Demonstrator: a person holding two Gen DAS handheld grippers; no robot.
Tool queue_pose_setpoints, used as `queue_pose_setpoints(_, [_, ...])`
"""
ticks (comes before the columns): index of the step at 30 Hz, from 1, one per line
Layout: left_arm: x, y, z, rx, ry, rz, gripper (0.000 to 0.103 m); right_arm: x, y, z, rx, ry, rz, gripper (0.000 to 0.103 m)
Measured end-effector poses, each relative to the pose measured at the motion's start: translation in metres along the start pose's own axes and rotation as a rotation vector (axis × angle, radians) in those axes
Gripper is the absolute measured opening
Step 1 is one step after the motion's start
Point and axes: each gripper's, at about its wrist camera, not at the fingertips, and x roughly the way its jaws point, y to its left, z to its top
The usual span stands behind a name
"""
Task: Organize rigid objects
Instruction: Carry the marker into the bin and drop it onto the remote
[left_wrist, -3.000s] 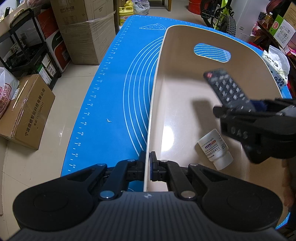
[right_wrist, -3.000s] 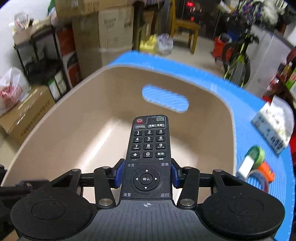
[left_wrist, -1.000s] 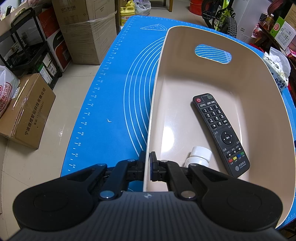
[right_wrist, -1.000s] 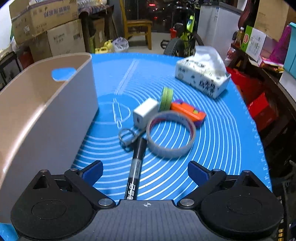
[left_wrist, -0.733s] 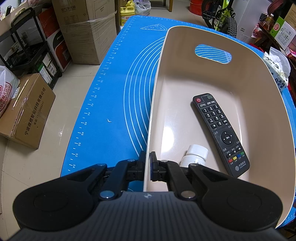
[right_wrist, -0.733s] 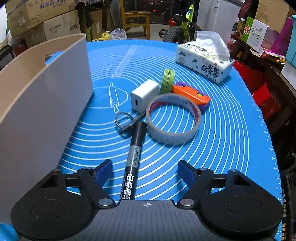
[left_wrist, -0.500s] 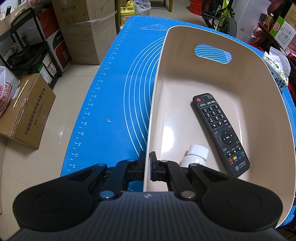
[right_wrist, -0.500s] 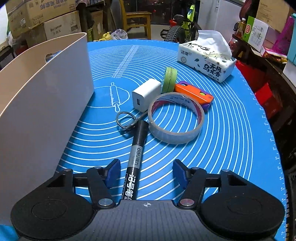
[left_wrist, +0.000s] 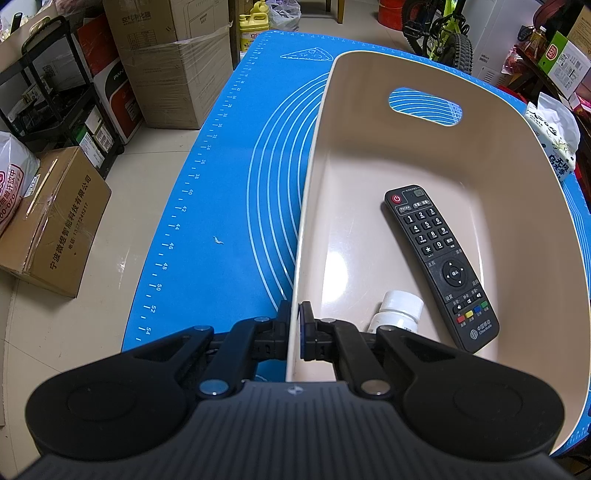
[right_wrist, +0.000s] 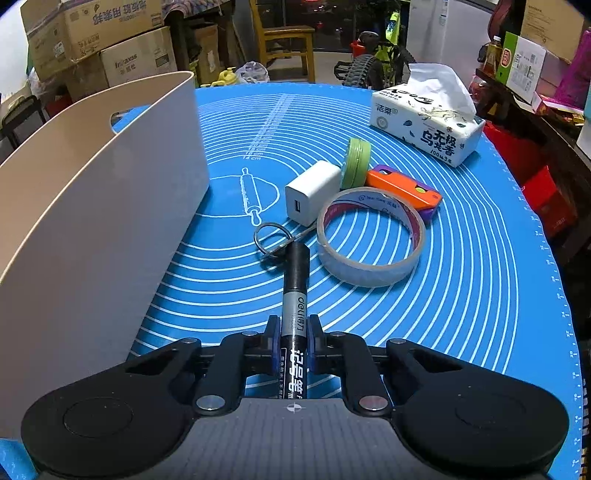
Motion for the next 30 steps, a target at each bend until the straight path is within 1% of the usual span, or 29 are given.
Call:
queue_pose_setpoints(8, [0.0, 0.0, 0.0, 0.001, 0.0, 0.0, 0.006, -0.034, -0.001, 0.006, 0.027, -0.08, 0.025, 0.024])
queue_pose_setpoints(11, [0.0, 0.0, 0.0, 0.0, 0.0, 0.0, 0.006, -0.05, 0.003, 0.016, 0.021, -0.124, 0.032, 0.024])
queue_pose_setpoints(16, [0.0, 0.0, 0.0, 0.001, 0.0, 0.0, 0.006, -0.079, 0.013, 0.041, 0.018, -0.218, 0.037, 0.024])
queue_pose_setpoints(21, [0.0, 0.0, 0.0, 0.002, 0.0, 0.003, 0.006, -0.103, 0.034, 0.07, -0.013, -0.306, 0.074, 0.024])
queue_pose_setpoints(24, [0.0, 0.0, 0.0, 0.001, 0.0, 0.002, 0.006, -0.108, 0.052, 0.085, -0.042, -0.339, 0.108, 0.024])
queue_pose_setpoints(30, [0.0, -0.001, 0.0, 0.003, 0.001, 0.004, 0.006, -0.104, 0.096, 0.109, -0.127, -0.345, 0.189, 0.024])
